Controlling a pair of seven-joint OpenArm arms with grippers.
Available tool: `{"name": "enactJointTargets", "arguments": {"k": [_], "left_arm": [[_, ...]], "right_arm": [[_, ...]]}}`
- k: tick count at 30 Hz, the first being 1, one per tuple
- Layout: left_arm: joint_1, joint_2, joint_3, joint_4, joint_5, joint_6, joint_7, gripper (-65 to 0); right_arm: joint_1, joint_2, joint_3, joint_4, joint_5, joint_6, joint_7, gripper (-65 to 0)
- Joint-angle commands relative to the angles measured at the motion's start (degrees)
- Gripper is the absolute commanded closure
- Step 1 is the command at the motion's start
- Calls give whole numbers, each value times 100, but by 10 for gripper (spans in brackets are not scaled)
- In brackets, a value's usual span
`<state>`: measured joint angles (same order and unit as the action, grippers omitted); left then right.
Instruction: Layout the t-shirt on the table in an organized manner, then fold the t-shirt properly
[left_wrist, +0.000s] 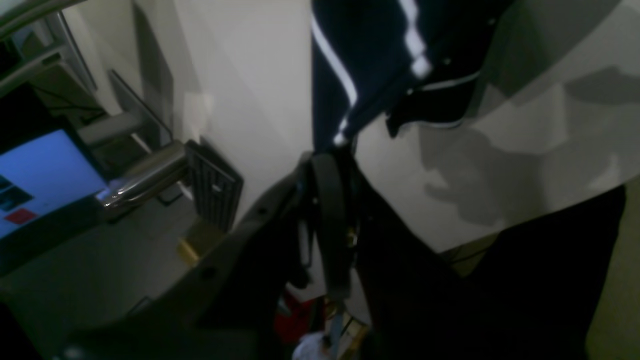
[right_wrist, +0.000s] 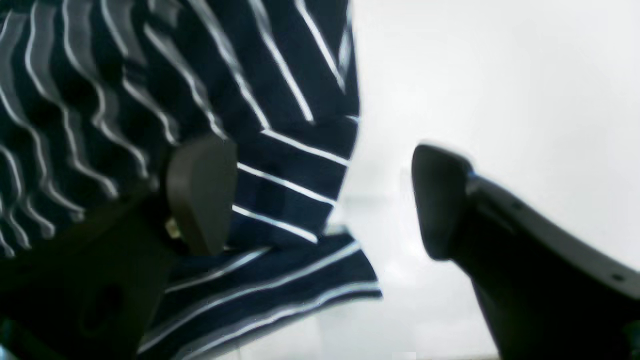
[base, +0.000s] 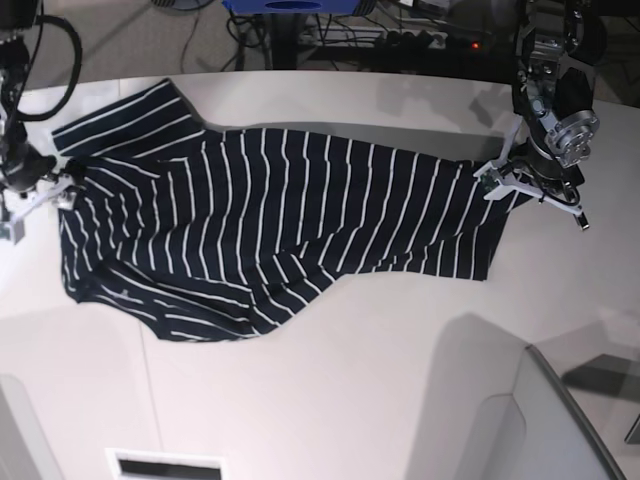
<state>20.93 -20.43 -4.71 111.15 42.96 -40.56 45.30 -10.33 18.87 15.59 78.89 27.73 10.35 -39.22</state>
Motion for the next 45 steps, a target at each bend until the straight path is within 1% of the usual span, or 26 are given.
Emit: {"name": "enactJointTargets", "arguments": {"k": [1, 2, 3, 5, 7, 12, 15, 20, 22, 24, 25, 26, 29, 30, 31, 32, 33, 36, 40, 45], "left_arm": [[-14, -72, -43, 89, 86, 56, 55, 0], [-22, -72, -43, 89, 86, 56, 55, 0], [-22, -72, -43, 89, 86, 56, 55, 0], [-31, -72, -34, 89, 86, 56, 55, 0], [-31, -72, -34, 80, 86, 56, 55, 0], [-31, -72, -34, 80, 86, 56, 55, 0], [-31, -72, -43, 80, 95, 56, 55, 0], [-31, -72, -17, 80, 122, 56, 55, 0], [-31, -72, -8, 80, 122, 56, 55, 0], [-40, -72, -8, 80, 122, 56, 55, 0], [-40, -72, -17, 80, 122, 56, 55, 0], [-40, -72, -17, 80, 122, 56, 55, 0], [-40, -72, -52, 80, 122, 56, 55, 0], [-40, -72, -52, 80, 122, 56, 55, 0], [-40, -72, -52, 80, 122, 56, 55, 0], [-40, -72, -61, 80, 113, 56, 55, 0], [-58, -72, -61, 80, 113, 56, 55, 0], [-181, -72, -61, 80, 113, 56, 55, 0], [-365, -72, -70, 133, 113, 56, 55, 0], [-576, -63, -70, 159, 113, 56, 55, 0]], "right_arm": [[184, 139, 133, -272, 36, 174, 67, -513], [316, 148, 194, -658, 36, 429, 67, -507], [413, 157, 247, -913, 36, 605, 76, -495], [562, 165, 247, -1318, 36, 842, 76, -462], [598, 165, 238, -1494, 36, 1009, 41, -435], [571, 104, 194, -1476, 36, 1071, 23, -426], [580, 25, 194, -1458, 36, 1079, -258, -426], [483, -28, 194, -1080, 45, 1079, -407, -426], [457, -116, 194, -922, 45, 1079, -495, -425], [448, -134, 194, -869, 45, 1079, -522, -408], [448, -134, 194, -887, 45, 1079, -522, -368], [466, -134, 194, -922, 45, 1079, -522, -305], [474, -134, 212, -922, 54, 1079, -522, -38], [474, -134, 238, -922, 54, 1079, -522, 0], [474, -134, 247, -887, 63, 1079, -522, -2], [448, -134, 265, -843, 63, 1079, -522, -21], [439, -125, 344, -755, 63, 1079, -522, -5], [281, -107, 546, -351, 63, 1079, -654, 0], [44, -107, 827, 607, 54, 1079, -1040, -2], [-334, -107, 1179, 1750, 45, 1079, -1348, -2]]}}
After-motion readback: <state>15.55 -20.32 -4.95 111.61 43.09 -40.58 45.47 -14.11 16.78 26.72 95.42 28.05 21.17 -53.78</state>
